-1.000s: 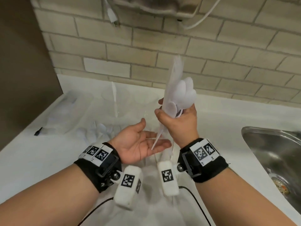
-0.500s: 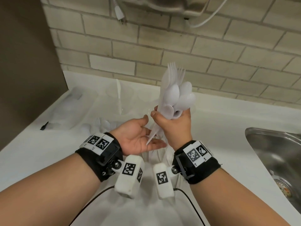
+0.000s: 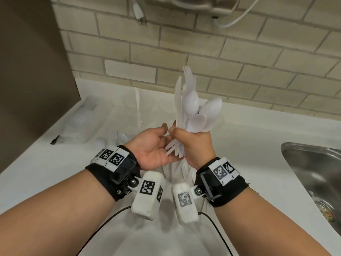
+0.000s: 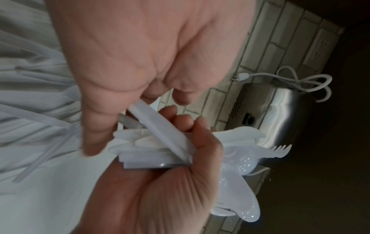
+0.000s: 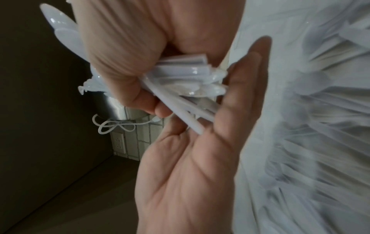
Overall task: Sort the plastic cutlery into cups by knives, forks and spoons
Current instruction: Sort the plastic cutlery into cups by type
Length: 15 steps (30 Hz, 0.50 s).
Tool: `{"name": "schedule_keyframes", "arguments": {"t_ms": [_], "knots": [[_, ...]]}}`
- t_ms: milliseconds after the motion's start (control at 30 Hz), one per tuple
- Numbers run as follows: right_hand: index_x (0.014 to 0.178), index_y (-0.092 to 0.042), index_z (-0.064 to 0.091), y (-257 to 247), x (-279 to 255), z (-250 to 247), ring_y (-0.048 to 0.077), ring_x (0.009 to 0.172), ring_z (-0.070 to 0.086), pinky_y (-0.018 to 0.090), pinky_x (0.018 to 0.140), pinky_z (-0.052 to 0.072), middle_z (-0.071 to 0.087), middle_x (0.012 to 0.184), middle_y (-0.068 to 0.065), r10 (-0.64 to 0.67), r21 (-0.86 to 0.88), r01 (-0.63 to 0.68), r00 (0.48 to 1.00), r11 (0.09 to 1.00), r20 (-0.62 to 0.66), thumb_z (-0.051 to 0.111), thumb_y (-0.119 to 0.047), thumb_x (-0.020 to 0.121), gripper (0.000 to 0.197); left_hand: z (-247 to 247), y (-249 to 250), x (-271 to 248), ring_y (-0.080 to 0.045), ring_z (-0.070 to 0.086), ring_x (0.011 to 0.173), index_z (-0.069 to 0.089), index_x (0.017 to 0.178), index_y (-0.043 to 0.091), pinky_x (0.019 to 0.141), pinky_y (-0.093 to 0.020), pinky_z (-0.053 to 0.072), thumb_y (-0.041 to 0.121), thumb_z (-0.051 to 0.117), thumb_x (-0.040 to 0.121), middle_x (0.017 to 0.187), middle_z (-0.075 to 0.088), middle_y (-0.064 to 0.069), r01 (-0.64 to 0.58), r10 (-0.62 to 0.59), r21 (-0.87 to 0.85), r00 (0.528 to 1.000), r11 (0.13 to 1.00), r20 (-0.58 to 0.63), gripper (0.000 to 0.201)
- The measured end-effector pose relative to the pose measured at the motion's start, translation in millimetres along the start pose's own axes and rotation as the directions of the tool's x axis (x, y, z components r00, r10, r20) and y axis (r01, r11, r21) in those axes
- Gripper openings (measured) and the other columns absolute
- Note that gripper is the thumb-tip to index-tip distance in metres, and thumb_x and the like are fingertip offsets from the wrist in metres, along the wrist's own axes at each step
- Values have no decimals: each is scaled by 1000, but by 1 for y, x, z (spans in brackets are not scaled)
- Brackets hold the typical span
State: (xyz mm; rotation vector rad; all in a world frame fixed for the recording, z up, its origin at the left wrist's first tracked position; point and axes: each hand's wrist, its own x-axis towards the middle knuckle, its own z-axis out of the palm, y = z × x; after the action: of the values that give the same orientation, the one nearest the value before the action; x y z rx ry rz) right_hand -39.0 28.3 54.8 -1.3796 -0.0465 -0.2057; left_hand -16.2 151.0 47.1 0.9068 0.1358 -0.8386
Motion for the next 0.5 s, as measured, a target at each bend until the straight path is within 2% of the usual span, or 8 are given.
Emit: {"name": "schedule_keyframes", "arguments": {"t_ms": [67, 100, 133, 200, 300, 367, 433, 500], "knots": [[73, -2, 63, -1, 0, -2, 26, 61, 61, 40, 64, 54, 61, 64, 12, 23, 47, -25, 999, 999, 37, 67, 0, 71, 5, -5, 6, -5, -33, 59, 92, 60, 104, 9, 89, -51, 43, 62, 32, 93, 98, 62, -11, 0, -4, 133, 1000, 991, 29, 61], [72, -4, 63, -3, 0, -5, 24, 56, 60, 36, 60, 53, 60, 60, 10, 35, 72, -39, 998, 997, 61, 66, 3, 73, 8, -8, 10, -8, -32, 55, 96, 60, 103, 12, 89, -49, 43, 69, 36, 87, 98, 59, -8, -54, 50, 213, 998, 976, 24, 64], [72, -4, 62, -3, -1, -7, 22, 51, 57, 34, 57, 51, 59, 57, 9, 55, 87, -63, 994, 994, 93, 65, 4, 74, 9, -11, 16, -10, -30, 53, 107, 61, 110, 16, 95, -48, 40, 74, 43, 79, 105, 57, -4, -161, 162, 271, 987, 949, 18, 68], [74, -2, 61, -1, -3, -9, 26, 49, 51, 37, 57, 47, 53, 54, 12, 85, 22, -90, 981, 996, 174, 65, 1, 73, 5, -12, 28, -16, -27, 49, 123, 52, 131, 30, 106, -53, 36, 74, 60, 66, 125, 54, -1, -414, 408, 263, 909, 871, 78, 79], [82, -3, 61, 11, -12, -5, 26, 49, 46, 40, 58, 44, 51, 57, 14, 169, -104, -143, 936, 984, 310, 65, 0, 70, 14, 6, 45, -29, -24, 55, 120, 53, 127, 39, 99, -45, 46, 67, 67, 64, 128, 55, 0, -639, 626, 198, 769, 743, 131, 71], [91, -4, 58, 15, -17, 1, 24, 46, 46, 34, 52, 46, 53, 62, 11, 209, -103, -184, 903, 978, 374, 64, 5, 70, 24, 16, 48, -33, -24, 58, 119, 65, 115, 29, 97, -43, 47, 59, 55, 84, 127, 61, 3, -666, 681, 308, 729, 679, 76, 45], [91, 1, 57, 15, -17, 6, 24, 47, 49, 31, 51, 48, 52, 63, 13, 244, -82, -231, 881, 969, 406, 65, 6, 69, 24, 22, 43, -34, -19, 65, 110, 71, 105, 18, 99, -43, 47, 38, 46, 97, 118, 69, 5, -589, 646, 488, 760, 644, 64, 33], [88, 1, 58, 13, -15, 7, 22, 47, 51, 31, 52, 49, 52, 63, 14, 277, -40, -287, 867, 957, 414, 66, 6, 68, 22, 21, 34, -31, -13, 63, 110, 70, 110, 19, 102, -38, 46, 25, 47, 98, 117, 69, 5, -541, 614, 623, 780, 565, 120, 26]]}}
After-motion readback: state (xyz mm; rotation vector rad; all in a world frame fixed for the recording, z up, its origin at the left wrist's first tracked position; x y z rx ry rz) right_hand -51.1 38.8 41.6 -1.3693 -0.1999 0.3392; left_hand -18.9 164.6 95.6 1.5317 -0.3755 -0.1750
